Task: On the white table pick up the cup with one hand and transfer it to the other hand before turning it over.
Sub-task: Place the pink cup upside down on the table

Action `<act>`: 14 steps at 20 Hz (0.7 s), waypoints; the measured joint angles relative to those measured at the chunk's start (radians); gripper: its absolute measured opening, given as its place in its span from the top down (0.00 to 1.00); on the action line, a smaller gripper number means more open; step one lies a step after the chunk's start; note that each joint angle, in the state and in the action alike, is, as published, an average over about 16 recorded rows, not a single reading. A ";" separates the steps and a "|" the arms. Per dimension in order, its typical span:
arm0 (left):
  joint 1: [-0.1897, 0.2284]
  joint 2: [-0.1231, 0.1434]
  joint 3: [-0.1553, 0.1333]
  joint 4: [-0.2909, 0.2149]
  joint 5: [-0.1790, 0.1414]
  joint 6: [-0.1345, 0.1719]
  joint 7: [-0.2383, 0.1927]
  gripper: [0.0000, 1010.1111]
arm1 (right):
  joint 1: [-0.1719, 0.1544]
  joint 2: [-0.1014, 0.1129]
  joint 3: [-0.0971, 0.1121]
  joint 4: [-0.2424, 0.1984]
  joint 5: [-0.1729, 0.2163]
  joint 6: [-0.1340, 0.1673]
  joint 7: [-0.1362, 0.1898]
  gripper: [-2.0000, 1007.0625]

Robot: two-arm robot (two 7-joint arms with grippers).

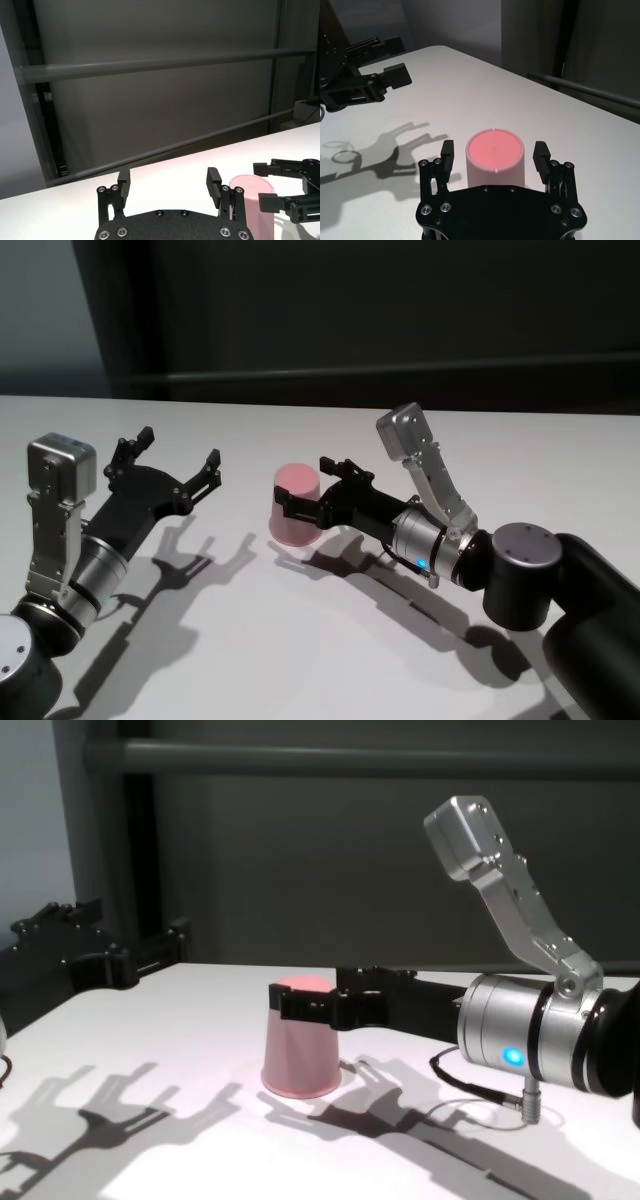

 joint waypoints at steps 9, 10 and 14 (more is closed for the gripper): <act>0.000 0.000 0.000 0.000 0.000 0.000 0.000 0.01 | -0.039 -0.011 0.041 -0.026 -0.004 -0.033 -0.009 0.01; 0.000 0.000 0.000 0.000 0.000 0.000 0.000 0.01 | -0.046 -0.011 0.049 -0.033 -0.004 -0.042 -0.013 0.01; 0.000 0.000 0.000 0.000 0.000 0.000 0.000 0.01 | -0.080 -0.012 0.082 -0.063 -0.007 -0.086 -0.037 0.00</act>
